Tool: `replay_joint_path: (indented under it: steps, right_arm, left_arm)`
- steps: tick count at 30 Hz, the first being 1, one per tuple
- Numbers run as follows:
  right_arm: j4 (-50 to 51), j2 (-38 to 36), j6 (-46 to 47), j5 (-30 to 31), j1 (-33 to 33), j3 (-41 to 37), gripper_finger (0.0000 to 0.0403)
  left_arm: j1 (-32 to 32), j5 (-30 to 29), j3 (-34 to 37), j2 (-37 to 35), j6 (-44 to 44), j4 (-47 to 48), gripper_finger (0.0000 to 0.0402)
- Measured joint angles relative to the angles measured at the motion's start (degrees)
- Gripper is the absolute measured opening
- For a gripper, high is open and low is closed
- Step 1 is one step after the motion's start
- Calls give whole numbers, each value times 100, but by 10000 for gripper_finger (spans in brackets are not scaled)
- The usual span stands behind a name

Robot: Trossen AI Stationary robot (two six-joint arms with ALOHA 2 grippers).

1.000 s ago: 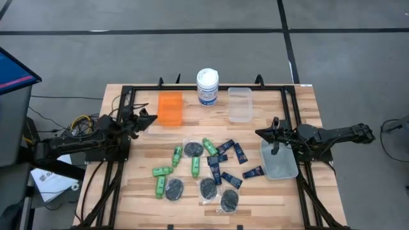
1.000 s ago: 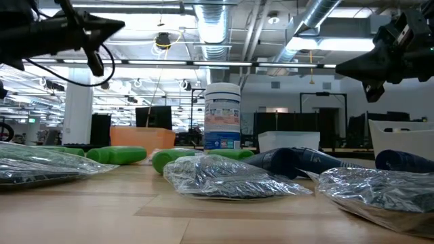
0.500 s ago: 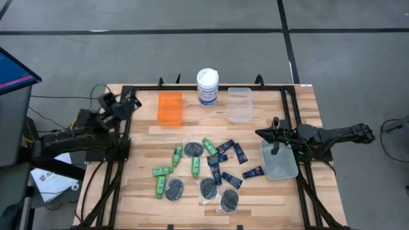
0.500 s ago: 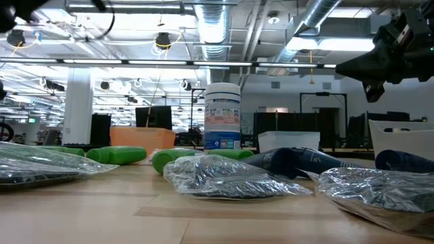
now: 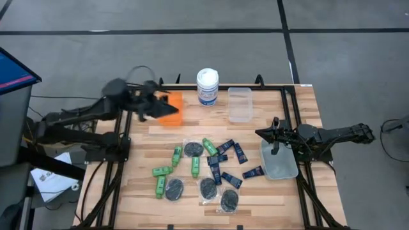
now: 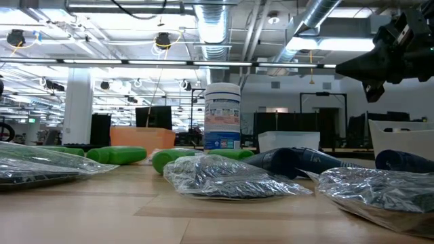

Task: Pick & Place Travel size toiletries
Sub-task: Put the green shampoo into the orange bin

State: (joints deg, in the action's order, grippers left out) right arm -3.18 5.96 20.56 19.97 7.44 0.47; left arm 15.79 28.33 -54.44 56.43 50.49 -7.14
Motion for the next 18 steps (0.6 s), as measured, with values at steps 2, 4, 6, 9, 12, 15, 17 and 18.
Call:
replay_joint_path:
  steps: [2, 4, 6, 9, 12, 15, 17, 18]
  right_arm:
    - [0, 2, -2, 2, 0, 0, 0]
    - [0, 0, -2, 0, 0, 2, 0]
    - [0, 1, -1, 0, 0, 0, 0]
    - [-1, 0, -2, 0, 0, 0, 0]
    - [-2, 2, -2, 0, 0, 0, 0]
    - [-1, 0, -1, 0, 1, 0, 0]
    - [-1, 0, -1, 0, 1, 0, 0]
    - [0, 0, -1, 0, 0, 0, 0]
  left_arm:
    - [-81, 3, -63, 220, -64, 787, 2]
    - [-146, -5, -63, 432, -62, 1511, 2]
    - [-236, -74, -61, 596, -65, 2250, 2]
    - [-416, -358, -61, 839, -74, 3167, 1]
    - [-634, -723, -61, 982, -11, 3842, 1]
    - [-955, -1074, -59, 1014, 317, 4461, 1]
    - [-1268, -1329, -59, 987, 502, 4692, 1]
    - [-1441, -1497, -59, 938, 605, 4845, 1]
